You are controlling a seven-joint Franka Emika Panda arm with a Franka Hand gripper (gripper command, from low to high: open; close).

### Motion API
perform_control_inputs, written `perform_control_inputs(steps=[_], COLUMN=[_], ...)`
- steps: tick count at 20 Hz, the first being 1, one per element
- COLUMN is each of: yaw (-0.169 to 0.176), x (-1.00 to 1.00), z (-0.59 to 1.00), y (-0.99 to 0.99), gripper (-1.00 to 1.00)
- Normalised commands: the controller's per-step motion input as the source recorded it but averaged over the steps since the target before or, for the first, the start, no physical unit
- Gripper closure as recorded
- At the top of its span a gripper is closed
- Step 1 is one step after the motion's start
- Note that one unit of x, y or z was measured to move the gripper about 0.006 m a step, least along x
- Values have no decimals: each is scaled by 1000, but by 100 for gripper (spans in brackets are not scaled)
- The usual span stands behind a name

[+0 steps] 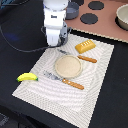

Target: Interact with the objects in diverse but meaningful ways.

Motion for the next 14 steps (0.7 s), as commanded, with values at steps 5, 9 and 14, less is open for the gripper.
perform_control_inputs(steps=[5,9,14], yaw=[0,0,0], x=[-234,-264,-281], z=[-123,-169,-193], y=[79,48,31], gripper=[-100,-100,100])
